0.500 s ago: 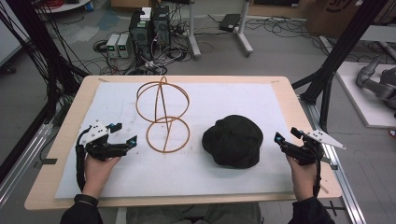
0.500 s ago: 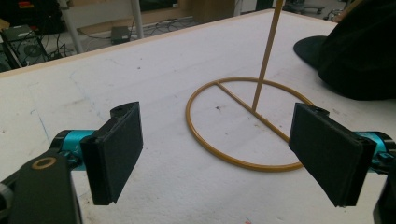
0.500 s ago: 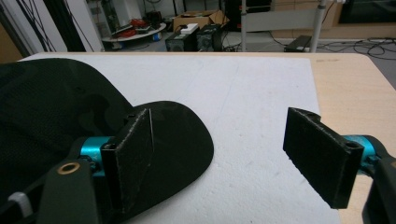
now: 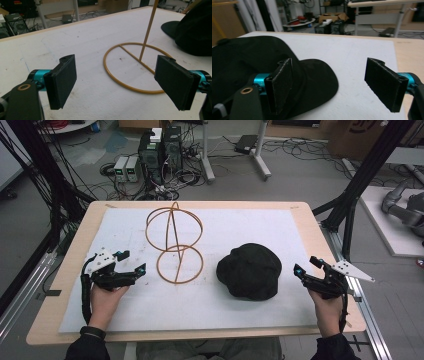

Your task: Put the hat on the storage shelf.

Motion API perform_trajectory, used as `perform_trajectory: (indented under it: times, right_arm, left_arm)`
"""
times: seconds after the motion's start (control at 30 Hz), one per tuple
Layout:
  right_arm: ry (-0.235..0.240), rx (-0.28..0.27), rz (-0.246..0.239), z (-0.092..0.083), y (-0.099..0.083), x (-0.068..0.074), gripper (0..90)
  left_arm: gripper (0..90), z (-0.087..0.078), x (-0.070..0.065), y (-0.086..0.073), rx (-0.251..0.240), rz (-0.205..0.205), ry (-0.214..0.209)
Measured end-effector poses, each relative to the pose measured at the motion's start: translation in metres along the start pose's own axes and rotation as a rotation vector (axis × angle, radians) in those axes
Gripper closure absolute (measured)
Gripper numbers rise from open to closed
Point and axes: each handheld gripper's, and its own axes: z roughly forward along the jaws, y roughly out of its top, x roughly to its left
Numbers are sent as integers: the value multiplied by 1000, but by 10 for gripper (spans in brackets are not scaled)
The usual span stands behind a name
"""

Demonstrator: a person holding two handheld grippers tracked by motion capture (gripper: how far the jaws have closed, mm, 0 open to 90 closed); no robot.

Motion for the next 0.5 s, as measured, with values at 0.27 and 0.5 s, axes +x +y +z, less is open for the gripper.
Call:
perform_trajectory:
  times: [0.27,0.5]
  right_arm:
    - [183,70,-77,10,-1,14,265]
    - [257,129,-136,28,1,26,307]
  left_arm:
    - [188,1,2,0,-4,-18,11]
    - [189,-1,1,-1,12,-21,-6]
